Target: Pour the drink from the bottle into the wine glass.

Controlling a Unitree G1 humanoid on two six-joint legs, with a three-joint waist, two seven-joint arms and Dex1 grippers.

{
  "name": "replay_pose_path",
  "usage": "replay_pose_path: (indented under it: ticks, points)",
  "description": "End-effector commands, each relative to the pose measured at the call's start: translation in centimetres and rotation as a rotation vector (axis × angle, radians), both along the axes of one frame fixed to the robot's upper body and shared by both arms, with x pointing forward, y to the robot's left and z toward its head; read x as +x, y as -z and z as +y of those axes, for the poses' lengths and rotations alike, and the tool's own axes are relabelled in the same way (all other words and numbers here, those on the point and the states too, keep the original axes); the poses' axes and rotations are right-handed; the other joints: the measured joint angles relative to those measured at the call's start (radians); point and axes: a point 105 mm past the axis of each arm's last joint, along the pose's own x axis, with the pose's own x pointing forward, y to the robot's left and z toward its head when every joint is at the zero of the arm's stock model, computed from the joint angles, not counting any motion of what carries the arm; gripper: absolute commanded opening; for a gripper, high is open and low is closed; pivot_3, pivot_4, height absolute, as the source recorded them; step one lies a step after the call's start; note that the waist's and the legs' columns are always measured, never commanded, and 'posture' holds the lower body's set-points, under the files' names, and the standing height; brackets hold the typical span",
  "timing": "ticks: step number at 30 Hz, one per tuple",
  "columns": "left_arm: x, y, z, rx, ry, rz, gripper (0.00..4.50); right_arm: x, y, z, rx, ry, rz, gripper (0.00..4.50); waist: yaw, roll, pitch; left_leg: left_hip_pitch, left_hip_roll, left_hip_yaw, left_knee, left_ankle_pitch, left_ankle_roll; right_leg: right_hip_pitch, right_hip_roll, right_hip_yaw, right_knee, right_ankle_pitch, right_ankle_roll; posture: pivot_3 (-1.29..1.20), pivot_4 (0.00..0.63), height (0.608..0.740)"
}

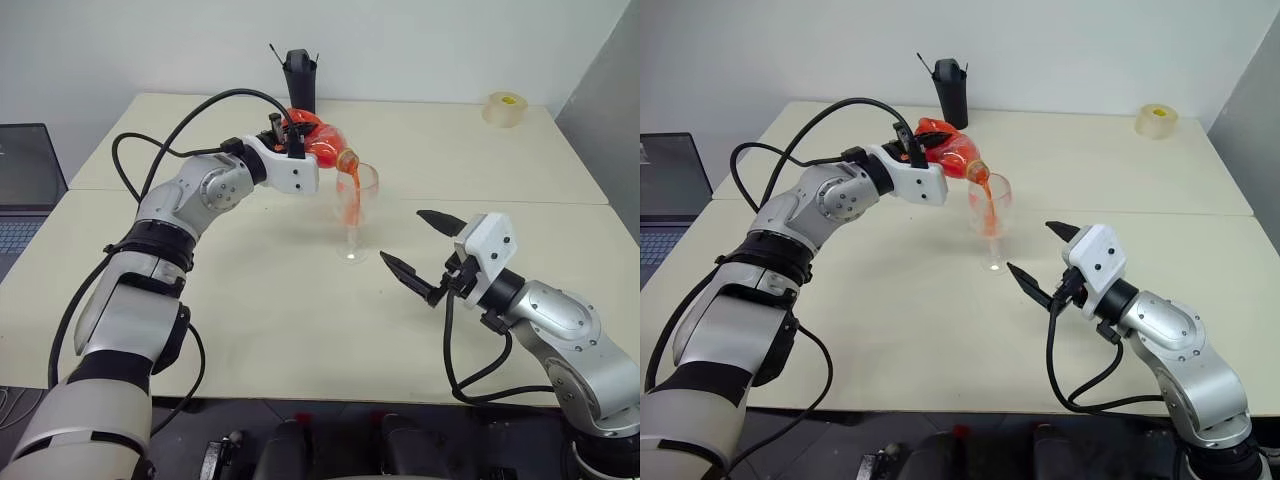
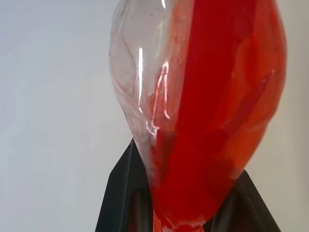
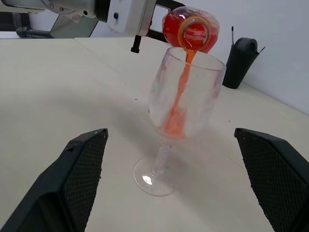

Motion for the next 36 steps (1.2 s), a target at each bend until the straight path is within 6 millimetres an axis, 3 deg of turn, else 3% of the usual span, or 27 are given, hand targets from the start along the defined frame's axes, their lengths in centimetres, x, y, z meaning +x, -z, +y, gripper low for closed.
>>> replay_pose_path:
  ticks: [1,36]
  points:
    - [-0.4,-3.0,-0.3,-0.017,0.022,-0.101,0.77,-0.2,-1.1,-0.1,0.001,0.002,-0.054,4.50,0.000,0.000,0.000,0.000,0.000,0.000,0.000,0.000,0.000,0.000,0.000,0.000,0.000,0.000,0.000,0.00,0.150,0.740]
    - [-0.3,-4.4,0.5,0.000,-0.009,-0.177,0.76,0.0,-1.1,0.4,-0.023,-0.024,-0.062,4.50,-0.001,0.000,0.000,0.000,0.000,0.000,0.000,0.000,0.000,0.000,0.000,0.000,0.001,0.000,0.000,0.00,0.150,0.740]
